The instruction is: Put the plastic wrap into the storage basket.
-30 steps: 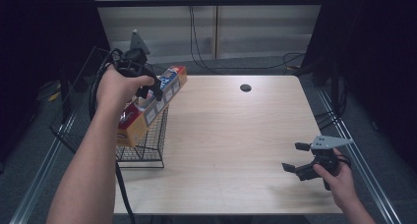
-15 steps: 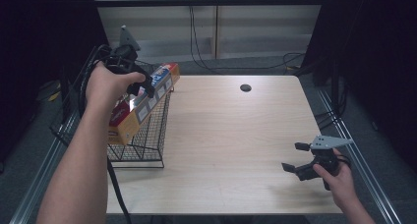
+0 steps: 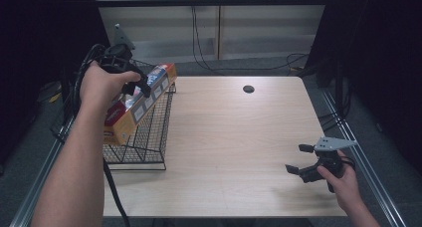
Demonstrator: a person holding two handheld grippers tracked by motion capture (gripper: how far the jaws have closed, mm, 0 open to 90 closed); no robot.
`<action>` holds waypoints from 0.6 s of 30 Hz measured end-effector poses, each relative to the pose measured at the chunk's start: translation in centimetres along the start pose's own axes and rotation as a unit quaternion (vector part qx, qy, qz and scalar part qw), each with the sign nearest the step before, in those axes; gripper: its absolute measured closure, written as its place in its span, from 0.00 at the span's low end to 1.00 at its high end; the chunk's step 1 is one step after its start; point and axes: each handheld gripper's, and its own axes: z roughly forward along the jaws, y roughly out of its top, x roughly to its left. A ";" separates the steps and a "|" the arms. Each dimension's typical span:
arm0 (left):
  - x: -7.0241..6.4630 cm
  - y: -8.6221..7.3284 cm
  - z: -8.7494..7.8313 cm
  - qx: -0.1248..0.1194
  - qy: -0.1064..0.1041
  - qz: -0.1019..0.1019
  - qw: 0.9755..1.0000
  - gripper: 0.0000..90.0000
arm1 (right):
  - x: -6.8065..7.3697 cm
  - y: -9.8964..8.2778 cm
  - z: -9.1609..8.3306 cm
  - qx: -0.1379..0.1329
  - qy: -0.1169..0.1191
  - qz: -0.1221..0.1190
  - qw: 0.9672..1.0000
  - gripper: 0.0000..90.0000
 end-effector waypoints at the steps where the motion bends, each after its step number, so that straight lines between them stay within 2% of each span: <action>1: 0.1 0.0 0.0 0.000 0.002 0.002 1.000 0.48 | 0.0 0.0 0.0 0.000 -0.001 -0.001 1.000 0.03; 18: 1.5 0.0 -0.4 -0.003 0.002 -0.013 1.000 0.48 | 0.0 -0.1 0.2 0.003 -0.001 -0.001 1.000 0.03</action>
